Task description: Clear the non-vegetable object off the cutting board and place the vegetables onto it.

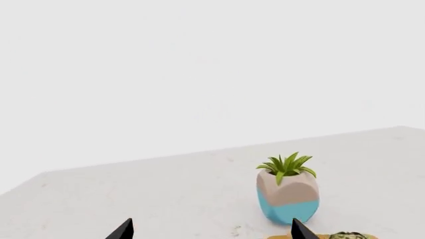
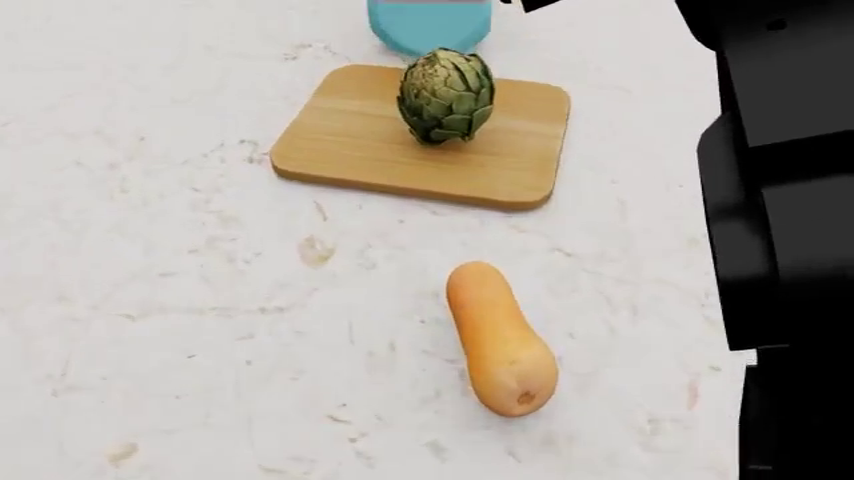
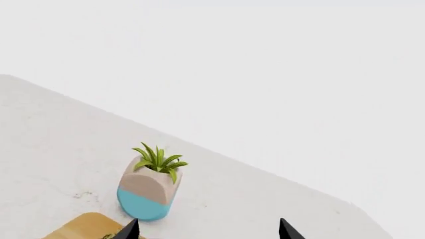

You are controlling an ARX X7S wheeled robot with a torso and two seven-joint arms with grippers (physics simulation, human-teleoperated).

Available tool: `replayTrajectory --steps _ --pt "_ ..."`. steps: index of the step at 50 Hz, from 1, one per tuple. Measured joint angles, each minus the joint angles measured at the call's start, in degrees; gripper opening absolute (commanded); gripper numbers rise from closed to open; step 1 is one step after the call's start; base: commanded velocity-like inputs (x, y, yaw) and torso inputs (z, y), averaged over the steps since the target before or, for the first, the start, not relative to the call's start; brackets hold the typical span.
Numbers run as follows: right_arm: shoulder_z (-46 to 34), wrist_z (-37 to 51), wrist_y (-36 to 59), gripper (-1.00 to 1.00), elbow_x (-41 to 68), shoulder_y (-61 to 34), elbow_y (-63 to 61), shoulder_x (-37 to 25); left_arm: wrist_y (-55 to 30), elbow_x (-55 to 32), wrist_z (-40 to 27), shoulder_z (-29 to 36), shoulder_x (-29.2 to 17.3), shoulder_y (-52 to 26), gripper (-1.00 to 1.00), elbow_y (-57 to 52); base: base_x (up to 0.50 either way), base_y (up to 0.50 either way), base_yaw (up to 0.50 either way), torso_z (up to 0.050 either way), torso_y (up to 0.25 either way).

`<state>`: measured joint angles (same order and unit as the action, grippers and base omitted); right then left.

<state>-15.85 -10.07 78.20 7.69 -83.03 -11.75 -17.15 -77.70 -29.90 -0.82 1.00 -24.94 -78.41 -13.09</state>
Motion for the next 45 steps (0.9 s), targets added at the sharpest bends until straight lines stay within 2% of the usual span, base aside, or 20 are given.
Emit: replayTrajectory --steps 34,45 --pt "-0.78 -0.53 -0.71 1.0 0.54 -2.81 4.52 -0.46 0.64 -0.61 0.64 2.34 -0.37 -3.26 1.0 2.42 0.5 0.08 0.0 0.0 0.001" --pt "0.31 -0.71 -2.23 1.0 1.3 -1.35 6.16 0.28 0.85 -0.98 0.52 2.53 -0.28 -2.78 1.0 2.14 0.0 0.0 0.0 0.0 0.0"
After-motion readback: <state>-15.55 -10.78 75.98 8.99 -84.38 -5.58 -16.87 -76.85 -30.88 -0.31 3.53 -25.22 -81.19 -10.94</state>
